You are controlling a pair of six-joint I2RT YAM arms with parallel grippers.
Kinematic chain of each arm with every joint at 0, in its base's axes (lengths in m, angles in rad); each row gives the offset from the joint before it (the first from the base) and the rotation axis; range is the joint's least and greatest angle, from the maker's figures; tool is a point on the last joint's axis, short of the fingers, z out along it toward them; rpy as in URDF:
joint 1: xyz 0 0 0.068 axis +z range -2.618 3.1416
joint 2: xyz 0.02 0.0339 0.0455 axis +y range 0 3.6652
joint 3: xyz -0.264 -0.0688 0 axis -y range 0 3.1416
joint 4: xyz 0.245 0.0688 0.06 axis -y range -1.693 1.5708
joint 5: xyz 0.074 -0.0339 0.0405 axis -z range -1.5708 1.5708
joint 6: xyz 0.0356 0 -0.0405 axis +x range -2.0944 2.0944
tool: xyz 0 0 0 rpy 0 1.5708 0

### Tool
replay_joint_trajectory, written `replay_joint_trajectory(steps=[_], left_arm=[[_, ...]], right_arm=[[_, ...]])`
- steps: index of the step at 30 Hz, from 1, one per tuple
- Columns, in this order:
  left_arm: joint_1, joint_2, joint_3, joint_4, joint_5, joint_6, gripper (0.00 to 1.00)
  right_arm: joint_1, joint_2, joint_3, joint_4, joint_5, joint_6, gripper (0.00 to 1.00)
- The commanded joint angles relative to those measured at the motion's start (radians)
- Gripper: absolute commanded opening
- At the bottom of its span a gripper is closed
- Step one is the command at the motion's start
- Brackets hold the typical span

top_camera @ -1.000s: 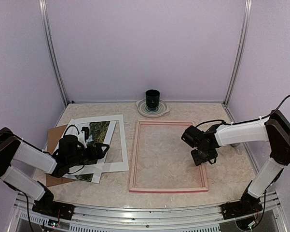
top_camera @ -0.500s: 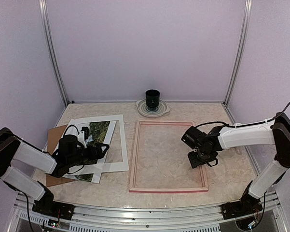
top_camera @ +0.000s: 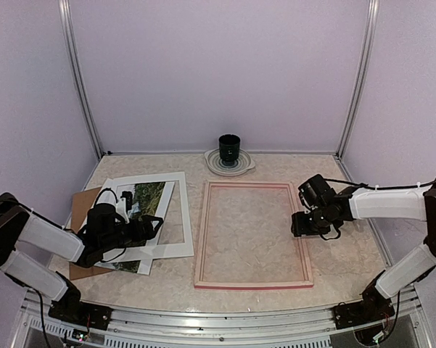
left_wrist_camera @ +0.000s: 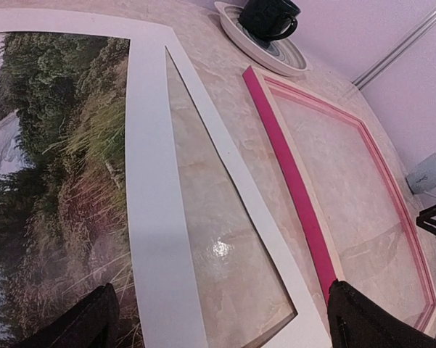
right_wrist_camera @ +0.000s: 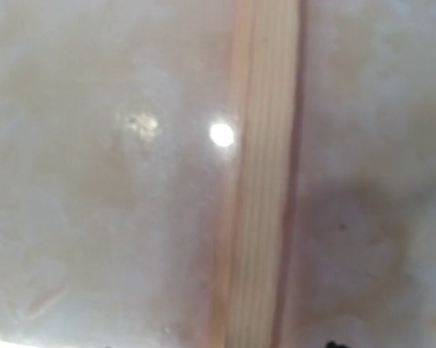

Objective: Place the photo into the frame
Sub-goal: Press the glass panel against the frame body.

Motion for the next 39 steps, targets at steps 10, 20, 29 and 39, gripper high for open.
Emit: replay_joint_trajectory(steps=[10,20,29,39], left_arm=[[-0.002,-0.003,-0.001,0.02,-0.001,0.013,0.99],[-0.057,-0.105,0.067,-0.187,-0.107,0.011,0.99],[-0.241,-0.168,0.142,-0.39,-0.27,0.113,0.99],[-0.307,-0.222,0.144,-0.494,-0.285,0.149,0.99]], right_arm=[[-0.136,0.074,-0.019,0.219,-0.221,-0.08,0.63],[-0.157,0.182,0.054,0.271,-0.254,-0.108,0.63],[-0.173,0.167,0.112,0.227,-0.2,-0.154,0.64],[-0.161,-0.019,0.109,0.141,-0.254,-0.169,0.67]])
